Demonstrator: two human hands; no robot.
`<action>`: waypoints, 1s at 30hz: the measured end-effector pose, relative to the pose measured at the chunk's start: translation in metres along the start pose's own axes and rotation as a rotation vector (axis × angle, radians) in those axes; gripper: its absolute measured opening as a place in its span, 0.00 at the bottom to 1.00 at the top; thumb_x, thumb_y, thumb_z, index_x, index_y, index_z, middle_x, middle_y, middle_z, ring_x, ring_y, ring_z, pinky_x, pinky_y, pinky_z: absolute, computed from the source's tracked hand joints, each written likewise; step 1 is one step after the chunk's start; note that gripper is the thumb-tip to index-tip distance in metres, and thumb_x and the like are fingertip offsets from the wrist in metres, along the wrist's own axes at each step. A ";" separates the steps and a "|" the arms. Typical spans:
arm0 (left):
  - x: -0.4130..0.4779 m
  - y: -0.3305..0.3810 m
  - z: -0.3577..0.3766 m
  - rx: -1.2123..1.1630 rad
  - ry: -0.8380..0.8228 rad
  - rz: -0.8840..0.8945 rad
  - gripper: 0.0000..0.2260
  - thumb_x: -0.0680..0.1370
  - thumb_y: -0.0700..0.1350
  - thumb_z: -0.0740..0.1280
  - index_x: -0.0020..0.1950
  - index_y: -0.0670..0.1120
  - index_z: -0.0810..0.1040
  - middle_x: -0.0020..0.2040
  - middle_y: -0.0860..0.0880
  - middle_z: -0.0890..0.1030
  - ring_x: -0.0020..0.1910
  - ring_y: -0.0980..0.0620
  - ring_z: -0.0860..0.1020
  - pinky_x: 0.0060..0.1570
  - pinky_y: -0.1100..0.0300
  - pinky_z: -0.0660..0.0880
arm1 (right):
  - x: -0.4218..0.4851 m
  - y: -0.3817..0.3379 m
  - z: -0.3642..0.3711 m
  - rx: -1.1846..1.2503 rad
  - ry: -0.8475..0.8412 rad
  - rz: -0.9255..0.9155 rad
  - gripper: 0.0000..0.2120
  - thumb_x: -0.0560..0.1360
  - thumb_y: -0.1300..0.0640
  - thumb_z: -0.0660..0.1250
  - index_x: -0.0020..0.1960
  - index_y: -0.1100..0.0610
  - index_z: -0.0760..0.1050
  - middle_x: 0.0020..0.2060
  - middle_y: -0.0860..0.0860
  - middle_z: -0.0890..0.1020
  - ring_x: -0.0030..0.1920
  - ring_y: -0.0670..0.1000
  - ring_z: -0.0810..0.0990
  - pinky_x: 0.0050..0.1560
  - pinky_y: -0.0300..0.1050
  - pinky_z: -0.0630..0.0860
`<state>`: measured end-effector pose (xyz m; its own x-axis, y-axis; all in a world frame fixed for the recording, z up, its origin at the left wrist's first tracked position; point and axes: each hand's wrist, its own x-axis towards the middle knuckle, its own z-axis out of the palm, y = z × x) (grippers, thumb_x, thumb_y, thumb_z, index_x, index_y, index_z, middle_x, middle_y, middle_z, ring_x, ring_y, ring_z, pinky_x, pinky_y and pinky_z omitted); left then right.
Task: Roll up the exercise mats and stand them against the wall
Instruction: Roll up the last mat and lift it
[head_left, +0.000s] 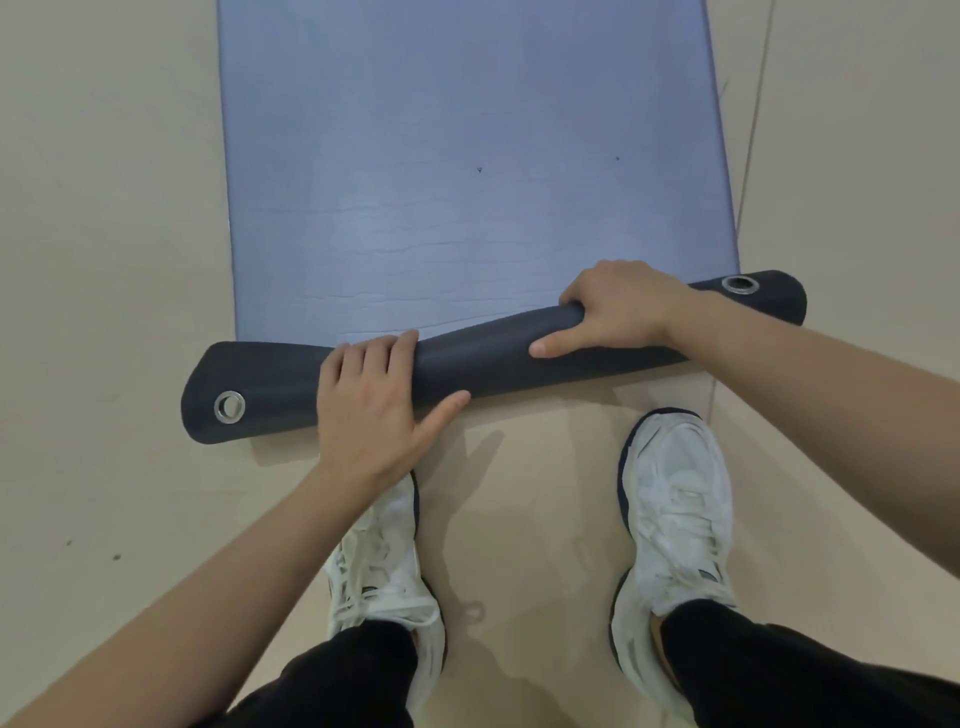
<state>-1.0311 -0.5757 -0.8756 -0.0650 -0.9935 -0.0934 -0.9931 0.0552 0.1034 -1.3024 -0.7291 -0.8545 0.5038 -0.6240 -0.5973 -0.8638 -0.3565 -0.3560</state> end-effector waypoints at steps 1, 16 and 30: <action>0.005 -0.001 0.003 0.009 0.016 -0.004 0.36 0.80 0.72 0.57 0.68 0.43 0.77 0.56 0.43 0.82 0.53 0.39 0.78 0.58 0.45 0.71 | 0.005 0.000 -0.004 0.021 -0.033 0.007 0.34 0.68 0.22 0.65 0.37 0.54 0.77 0.33 0.51 0.79 0.38 0.53 0.79 0.38 0.49 0.72; 0.134 -0.029 -0.011 0.062 -0.259 0.042 0.35 0.75 0.79 0.45 0.46 0.51 0.75 0.36 0.49 0.78 0.40 0.44 0.77 0.38 0.52 0.64 | -0.020 -0.013 0.058 -0.280 0.785 0.020 0.39 0.77 0.26 0.54 0.66 0.58 0.78 0.63 0.59 0.80 0.64 0.63 0.76 0.68 0.62 0.67; 0.082 -0.002 -0.011 -0.116 0.210 0.131 0.20 0.79 0.59 0.64 0.63 0.47 0.81 0.61 0.47 0.83 0.59 0.42 0.78 0.57 0.47 0.70 | 0.027 0.025 0.043 -0.425 0.672 -0.124 0.41 0.80 0.26 0.50 0.71 0.60 0.72 0.63 0.59 0.79 0.61 0.62 0.77 0.69 0.60 0.68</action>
<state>-1.0329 -0.6583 -0.8725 -0.1587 -0.9781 0.1347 -0.9590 0.1851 0.2146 -1.3101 -0.7249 -0.9098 0.5996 -0.7994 0.0364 -0.7998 -0.6002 -0.0063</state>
